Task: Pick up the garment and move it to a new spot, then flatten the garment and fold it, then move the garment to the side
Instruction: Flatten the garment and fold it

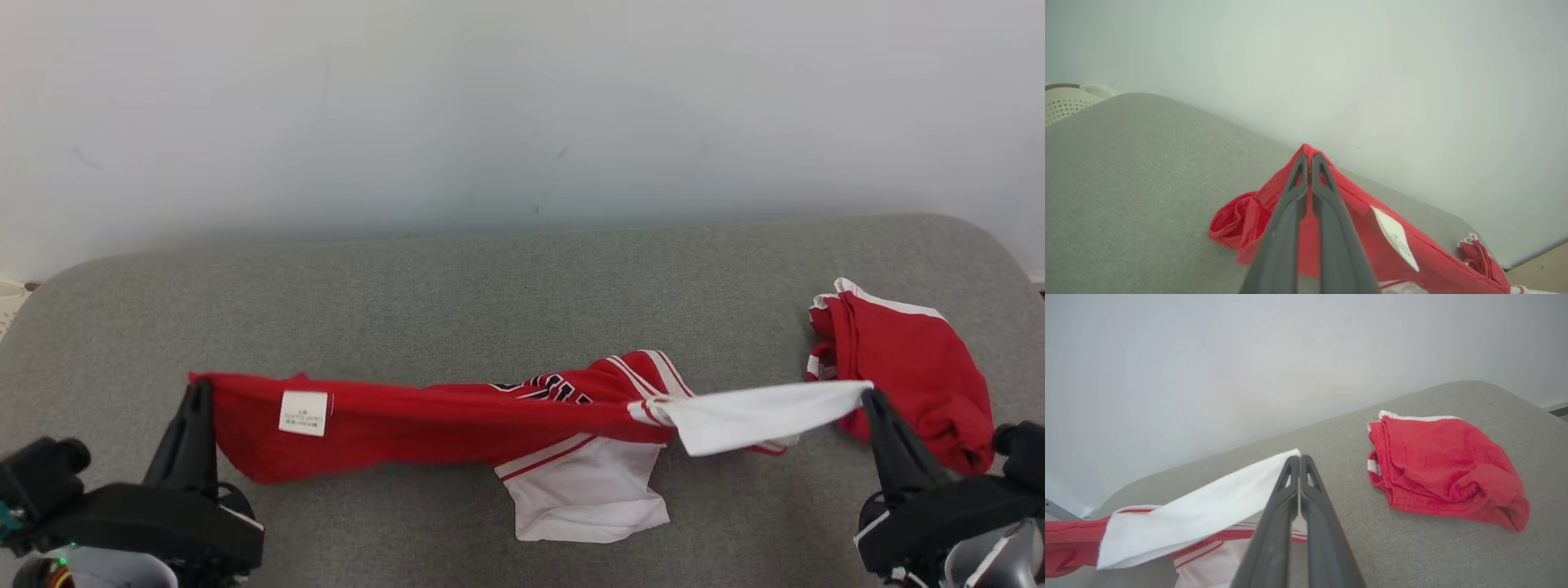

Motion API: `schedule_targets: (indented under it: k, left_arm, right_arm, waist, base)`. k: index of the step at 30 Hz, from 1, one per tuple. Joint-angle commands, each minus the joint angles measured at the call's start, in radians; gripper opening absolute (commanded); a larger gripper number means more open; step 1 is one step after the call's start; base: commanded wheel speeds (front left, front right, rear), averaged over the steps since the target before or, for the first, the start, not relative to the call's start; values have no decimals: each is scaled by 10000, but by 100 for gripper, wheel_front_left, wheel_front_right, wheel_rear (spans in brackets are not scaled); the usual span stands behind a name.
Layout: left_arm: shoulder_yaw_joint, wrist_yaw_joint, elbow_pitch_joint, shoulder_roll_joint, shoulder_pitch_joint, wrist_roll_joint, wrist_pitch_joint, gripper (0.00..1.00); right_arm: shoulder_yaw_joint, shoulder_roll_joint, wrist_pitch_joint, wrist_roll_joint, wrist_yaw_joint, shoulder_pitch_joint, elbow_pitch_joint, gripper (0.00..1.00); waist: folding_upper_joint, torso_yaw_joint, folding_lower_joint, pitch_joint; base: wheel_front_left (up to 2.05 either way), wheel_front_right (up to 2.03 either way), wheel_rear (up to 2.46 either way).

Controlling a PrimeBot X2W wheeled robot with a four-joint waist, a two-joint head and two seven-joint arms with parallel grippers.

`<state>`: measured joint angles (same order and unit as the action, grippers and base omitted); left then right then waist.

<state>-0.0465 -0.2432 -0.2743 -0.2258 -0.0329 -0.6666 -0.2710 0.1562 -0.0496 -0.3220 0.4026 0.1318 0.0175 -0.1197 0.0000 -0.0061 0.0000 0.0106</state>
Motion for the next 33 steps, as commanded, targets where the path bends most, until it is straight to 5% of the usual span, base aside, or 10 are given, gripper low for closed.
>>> schedule_targets:
  k: [1,6,11,14,21,33]
  left_arm:
    - [91,-74,-275,49,-168,-62,-55,0]
    - [253,-500,-1367,185,-519,-368,-471,0]
    - [-894,921,1485,1126,-53,429,2599,0]
    - [-1039,1256,2669,1177,-707,605,3097,0]
    - [-1518,1685,4550,1384,-1930,785,3718,0]
    - [-1305,2179,5913,1121,-1844,489,4351,0]
  right_arm:
    - [-25,8,23,117,-19,-184,-237,0]
    - [-358,3,-504,-35,-19,-650,-1355,0]
    - [-1124,5,-1370,-1041,-18,-955,-2073,0]
    - [-1479,5,-1591,-1435,-19,-905,-2156,0]
    - [-1292,-204,155,-2159,-7,-3500,2571,0]
    - [-1133,-189,429,-2170,-7,-4452,4409,0]
  waist:
    - [0,-70,0,61]
    - [0,-184,0,192]
    - [0,-294,0,241]
    - [0,-196,0,309]
    - [0,240,0,345]
    - [0,277,0,386]
  base:
    - [0,0,0]
    - [0,0,0]
    - [0,0,0]
    - [0,0,0]
    - [0,0,0]
    - [0,0,0]
